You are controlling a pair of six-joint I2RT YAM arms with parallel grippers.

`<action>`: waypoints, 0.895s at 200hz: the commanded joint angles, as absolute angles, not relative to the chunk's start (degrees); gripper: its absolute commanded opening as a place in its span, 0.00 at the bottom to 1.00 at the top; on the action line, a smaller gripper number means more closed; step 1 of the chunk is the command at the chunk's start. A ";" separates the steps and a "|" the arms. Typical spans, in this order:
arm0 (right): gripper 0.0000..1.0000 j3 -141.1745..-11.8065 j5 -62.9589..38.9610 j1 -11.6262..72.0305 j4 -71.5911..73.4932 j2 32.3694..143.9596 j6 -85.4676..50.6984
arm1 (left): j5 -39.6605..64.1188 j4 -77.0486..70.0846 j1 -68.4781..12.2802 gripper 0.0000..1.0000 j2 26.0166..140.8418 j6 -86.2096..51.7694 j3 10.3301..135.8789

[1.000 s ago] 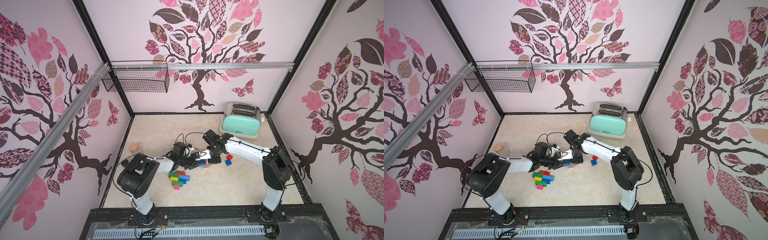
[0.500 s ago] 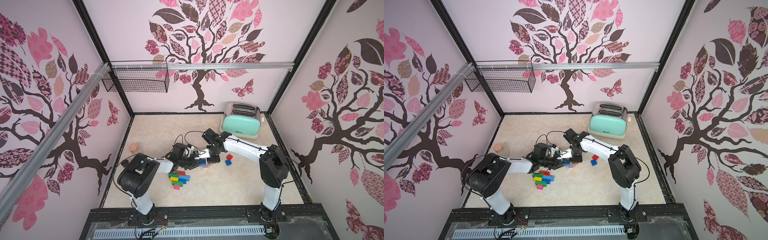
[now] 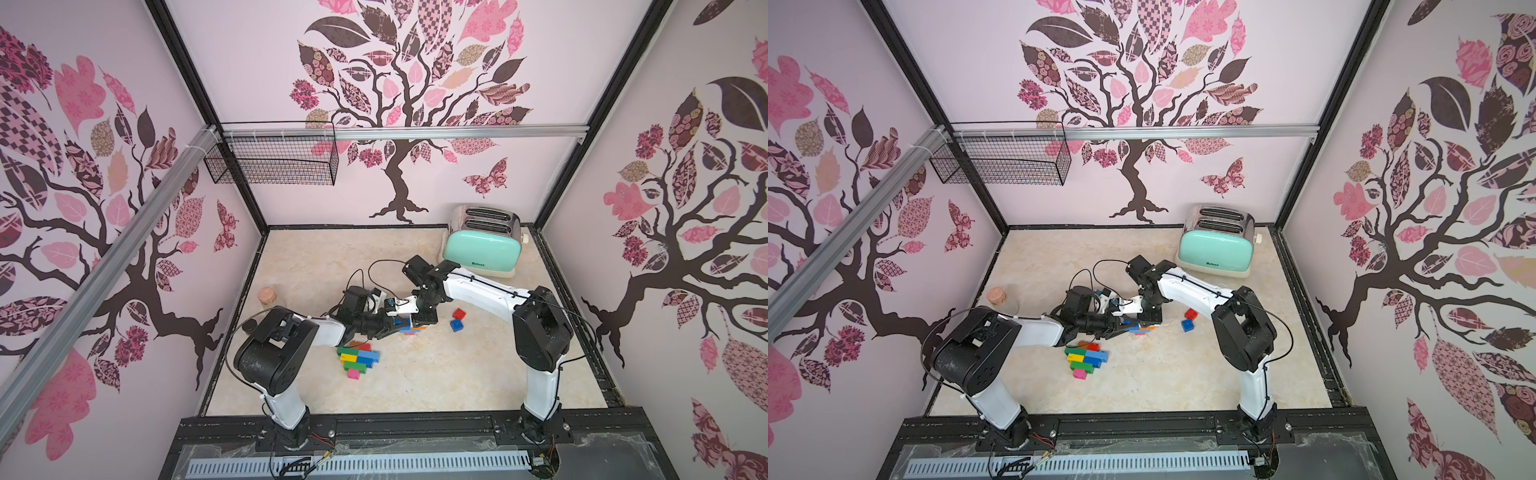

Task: Assemble a heart with lego
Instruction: Assemble the lego brick with the lego brick.

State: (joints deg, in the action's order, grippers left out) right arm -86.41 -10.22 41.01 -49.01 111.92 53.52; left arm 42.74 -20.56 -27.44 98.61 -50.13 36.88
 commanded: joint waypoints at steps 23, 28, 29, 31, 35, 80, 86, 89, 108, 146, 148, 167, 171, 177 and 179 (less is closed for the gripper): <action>0.34 -84.33 -9.64 41.31 -47.70 117.97 50.89 | 40.25 -15.74 -26.28 0.47 98.42 -49.39 34.50; 0.34 -84.62 -9.90 41.31 -47.75 117.45 50.89 | 40.17 -15.74 -26.28 0.47 98.37 -49.49 34.51; 0.34 -84.67 -9.96 41.31 -47.69 117.30 50.89 | 40.17 -15.78 -26.24 0.47 98.40 -49.53 34.53; 0.34 -84.82 -10.05 41.31 -47.65 117.04 50.78 | 40.17 -15.74 -26.27 0.47 98.43 -49.52 34.54; 0.34 -85.02 -10.32 41.31 -47.56 116.52 50.57 | 40.14 -15.81 -26.28 0.47 98.44 -49.53 34.54; 0.41 -86.64 -11.68 41.70 -47.70 111.37 50.16 | 39.64 -14.81 -26.45 0.48 98.44 -49.14 35.07; 0.43 -86.43 -11.71 41.82 -47.70 110.82 50.33 | 39.48 -14.62 -26.54 0.48 98.44 -49.13 35.17; 0.44 -86.32 -11.56 41.91 -47.50 110.53 50.28 | 39.39 -14.47 -26.61 0.48 98.44 -49.13 35.25; 0.48 -86.41 -12.13 42.04 -47.35 109.30 49.60 | 38.72 -13.88 -27.05 0.48 98.49 -49.05 35.56; 0.56 -87.50 -12.78 42.01 -47.04 107.70 48.63 | 38.24 -13.17 -27.50 0.48 98.00 -49.14 36.08; 0.57 -87.40 -12.77 42.06 -46.96 107.61 48.57 | 38.30 -13.07 -27.51 0.48 97.89 -49.13 36.11; 0.62 -87.30 -13.15 42.01 -47.07 106.34 48.52 | 38.58 -12.36 -27.77 0.49 96.92 -48.79 36.62; 0.65 -87.22 -13.34 41.94 -47.10 106.00 48.43 | 38.58 -12.12 -27.85 0.49 96.51 -48.75 36.74; 0.98 -87.12 -13.76 41.95 -47.22 105.47 48.49 | 38.56 -11.83 -27.86 0.50 96.10 -48.65 36.81; 0.99 -87.06 -13.92 41.93 -47.20 105.34 48.51 | 38.51 -11.75 -27.86 0.50 95.90 -48.61 36.82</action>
State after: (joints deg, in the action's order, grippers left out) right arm -86.52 -11.99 41.63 -46.41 108.12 49.04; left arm 41.01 -17.93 -27.40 96.90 -49.74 36.88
